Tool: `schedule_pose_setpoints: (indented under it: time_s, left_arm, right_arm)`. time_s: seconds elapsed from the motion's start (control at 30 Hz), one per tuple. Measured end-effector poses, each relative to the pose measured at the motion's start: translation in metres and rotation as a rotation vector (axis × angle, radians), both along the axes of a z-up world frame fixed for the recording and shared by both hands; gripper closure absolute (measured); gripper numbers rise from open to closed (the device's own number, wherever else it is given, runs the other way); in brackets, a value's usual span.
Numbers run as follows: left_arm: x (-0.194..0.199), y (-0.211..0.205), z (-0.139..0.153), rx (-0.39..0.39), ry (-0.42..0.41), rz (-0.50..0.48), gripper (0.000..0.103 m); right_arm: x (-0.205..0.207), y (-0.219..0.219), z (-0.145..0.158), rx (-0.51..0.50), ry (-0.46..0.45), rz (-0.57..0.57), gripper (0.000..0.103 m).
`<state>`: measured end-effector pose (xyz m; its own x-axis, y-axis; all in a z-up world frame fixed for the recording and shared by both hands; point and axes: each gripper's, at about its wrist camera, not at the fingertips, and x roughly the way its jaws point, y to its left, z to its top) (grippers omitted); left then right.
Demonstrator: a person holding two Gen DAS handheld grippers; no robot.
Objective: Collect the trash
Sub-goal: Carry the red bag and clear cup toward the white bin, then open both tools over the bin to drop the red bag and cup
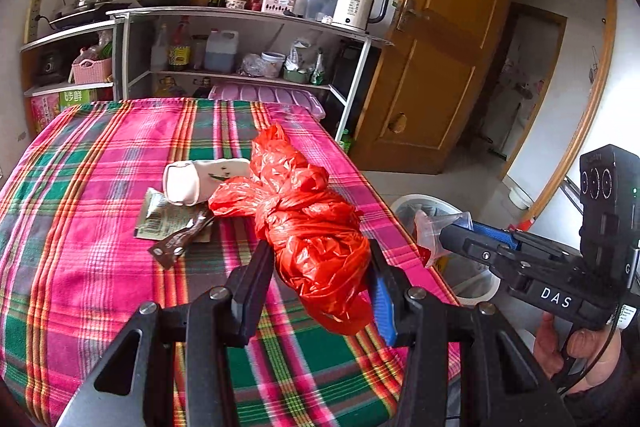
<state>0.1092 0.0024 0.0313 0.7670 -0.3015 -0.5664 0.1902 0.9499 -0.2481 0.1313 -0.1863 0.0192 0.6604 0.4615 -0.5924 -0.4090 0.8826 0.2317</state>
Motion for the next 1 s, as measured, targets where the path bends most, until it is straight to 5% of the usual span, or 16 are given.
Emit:
schedule_pose_setpoints:
  time_s: [1.0]
  left_arm:
    - [0.069, -0.155, -0.02, 0.029, 0.051, -0.313, 0.056]
  right_arm:
    - [0.013, -0.15, -0.032, 0.042, 0.082, -0.33, 0.073]
